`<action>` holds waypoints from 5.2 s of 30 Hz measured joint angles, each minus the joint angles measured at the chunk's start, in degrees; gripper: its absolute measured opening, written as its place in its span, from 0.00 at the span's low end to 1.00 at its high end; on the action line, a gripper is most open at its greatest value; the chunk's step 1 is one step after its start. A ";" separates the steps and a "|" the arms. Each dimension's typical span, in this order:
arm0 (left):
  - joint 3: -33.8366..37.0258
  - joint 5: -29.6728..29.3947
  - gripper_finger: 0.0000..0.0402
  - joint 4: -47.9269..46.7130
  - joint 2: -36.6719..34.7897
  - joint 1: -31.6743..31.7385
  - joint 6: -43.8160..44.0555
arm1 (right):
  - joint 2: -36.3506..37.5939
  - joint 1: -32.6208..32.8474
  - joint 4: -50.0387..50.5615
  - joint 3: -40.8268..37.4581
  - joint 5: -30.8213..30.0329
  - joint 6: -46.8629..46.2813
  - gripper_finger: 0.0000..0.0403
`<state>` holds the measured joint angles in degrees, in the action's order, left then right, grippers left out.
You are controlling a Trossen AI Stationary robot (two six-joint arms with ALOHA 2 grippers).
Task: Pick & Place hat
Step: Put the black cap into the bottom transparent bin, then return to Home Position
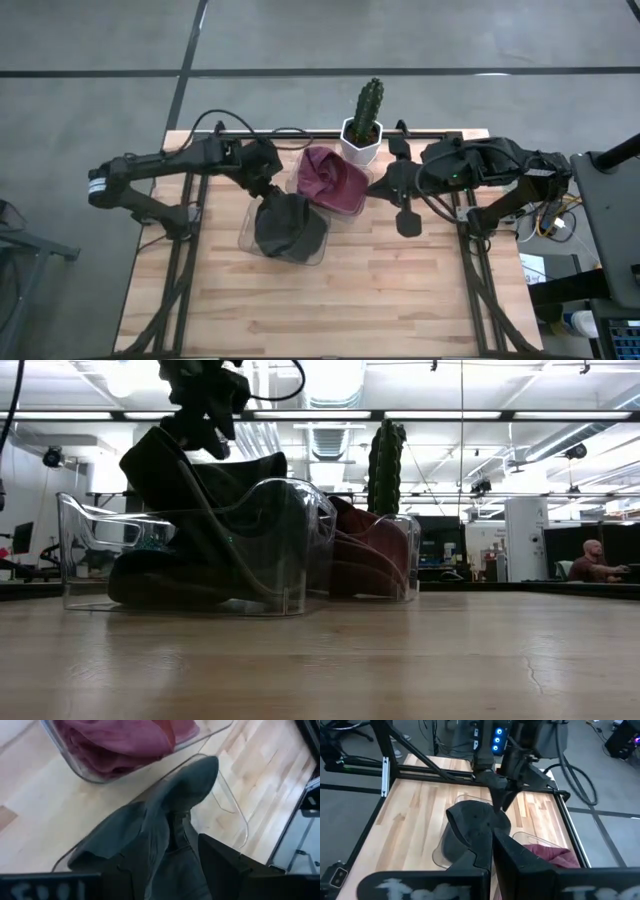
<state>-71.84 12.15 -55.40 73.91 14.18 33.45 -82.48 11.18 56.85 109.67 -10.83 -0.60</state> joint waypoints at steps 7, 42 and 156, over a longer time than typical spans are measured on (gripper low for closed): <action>5.25 -1.83 0.40 1.06 0.31 0.00 0.91 | -0.02 -0.18 -0.44 -0.57 -1.39 -0.74 0.02; 13.74 3.01 0.02 -0.85 -14.29 -1.43 20.89 | 2.53 -2.10 -8.59 -9.23 4.74 -5.05 0.02; 68.46 0.45 0.54 59.94 -70.56 -3.52 -16.96 | 70.34 -5.60 -71.34 -109.16 4.90 -8.83 0.02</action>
<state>-3.38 12.60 4.53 3.35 10.66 16.49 -12.13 5.58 -14.49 0.51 -5.93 -9.43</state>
